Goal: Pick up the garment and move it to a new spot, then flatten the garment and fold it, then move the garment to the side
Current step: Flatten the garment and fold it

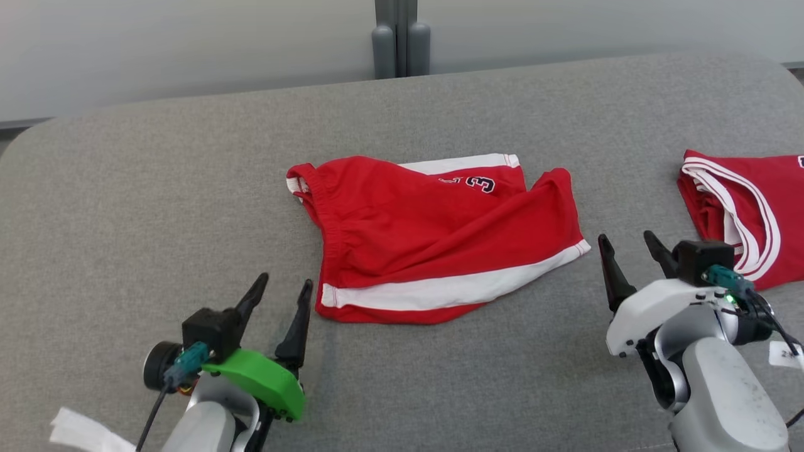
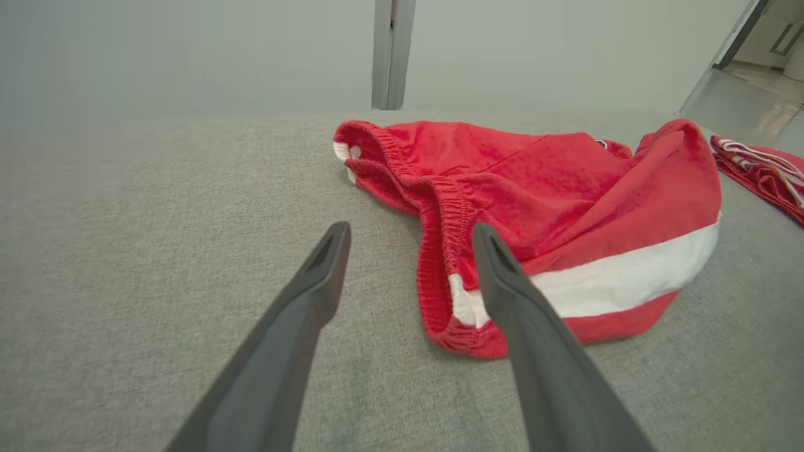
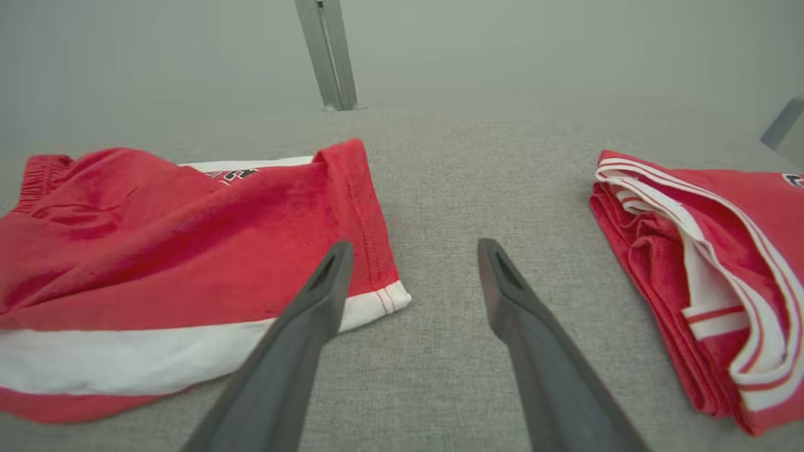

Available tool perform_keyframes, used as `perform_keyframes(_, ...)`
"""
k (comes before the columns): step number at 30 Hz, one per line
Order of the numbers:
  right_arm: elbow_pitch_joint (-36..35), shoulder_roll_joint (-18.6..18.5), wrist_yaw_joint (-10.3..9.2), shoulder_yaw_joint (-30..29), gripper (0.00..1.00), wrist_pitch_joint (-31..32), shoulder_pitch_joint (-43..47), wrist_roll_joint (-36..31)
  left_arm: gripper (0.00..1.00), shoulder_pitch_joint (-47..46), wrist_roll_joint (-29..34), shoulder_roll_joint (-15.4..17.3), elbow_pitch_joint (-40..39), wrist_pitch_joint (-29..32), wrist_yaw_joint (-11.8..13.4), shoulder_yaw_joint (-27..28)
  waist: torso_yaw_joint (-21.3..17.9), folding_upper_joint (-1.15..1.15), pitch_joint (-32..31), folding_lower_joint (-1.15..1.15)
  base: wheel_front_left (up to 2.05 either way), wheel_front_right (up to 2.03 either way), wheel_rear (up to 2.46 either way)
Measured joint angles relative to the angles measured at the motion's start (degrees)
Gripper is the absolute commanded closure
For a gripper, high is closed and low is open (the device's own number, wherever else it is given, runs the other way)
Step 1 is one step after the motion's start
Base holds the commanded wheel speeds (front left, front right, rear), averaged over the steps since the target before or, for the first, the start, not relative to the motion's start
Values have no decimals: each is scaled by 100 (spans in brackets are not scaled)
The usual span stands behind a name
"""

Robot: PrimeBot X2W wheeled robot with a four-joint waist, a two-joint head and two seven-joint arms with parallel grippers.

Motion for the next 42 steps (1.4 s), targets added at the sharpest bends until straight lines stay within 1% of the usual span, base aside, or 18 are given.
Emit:
perform_keyframes(7,944,51,0,22,0,387,-798,33,0,-654,-445,70,524,275,-1,-772,27,0,388,0,0,0,0)
perform_keyframes(13,1633,48,0,180,0,550,-1266,-9,0,-901,-661,87,789,389,-8,-1043,76,0,619,0,0,0,0)
perform_keyframes(19,2047,59,0,234,0,501,-1443,-12,0,-994,-918,125,786,439,-8,-1475,152,0,677,0,0,0,0)
perform_keyframes(25,2349,55,0,246,0,453,-1582,-15,0,-1141,-1007,210,967,447,-8,-1640,156,0,705,0,0,0,0)
perform_keyframes(26,2381,56,0,254,0,453,-1606,-13,2,-1161,-1010,214,995,448,-8,-1659,151,0,711,0,0,0,0)
perform_keyframes(27,2432,59,1,255,0,460,-1645,-4,53,-1180,-1014,213,1020,452,-8,-1678,146,0,717,0,0,0,0)
perform_keyframes(28,2473,63,1,263,13,479,-1669,0,78,-1196,-1020,211,1048,491,-8,-1699,143,0,720,0,0,0,0)
perform_keyframes(29,2502,66,1,268,54,479,-1678,7,100,-1203,-1027,211,1069,490,-8,-1717,141,0,722,0,0,0,0)
perform_keyframes(30,2518,68,1,276,84,478,-1685,19,100,-1209,-1049,210,1081,500,-8,-1749,139,0,723,0,0,0,0)
perform_keyframes(31,2531,74,1,282,100,474,-1691,48,100,-1221,-1074,210,1092,527,-8,-1792,137,0,723,0,0,0,0)
perform_keyframes(34,2546,115,1,269,100,392,-1686,159,100,-1252,-1137,205,1109,528,-8,-1891,128,0,693,0,0,0,0)
perform_keyframes(37,2457,147,1,267,100,211,-1630,341,100,-1278,-1187,204,1079,358,-8,-1911,126,0,634,0,0,0,0)
perform_keyframes(40,2115,192,0,233,100,37,-1518,746,100,-1318,-1313,198,902,131,-8,-1876,126,0,541,0,0,0,0)
perform_keyframes(42,1746,231,0,260,100,26,-1385,1060,100,-1318,-1513,190,656,26,-8,-1847,124,0,460,0,0,0,0)
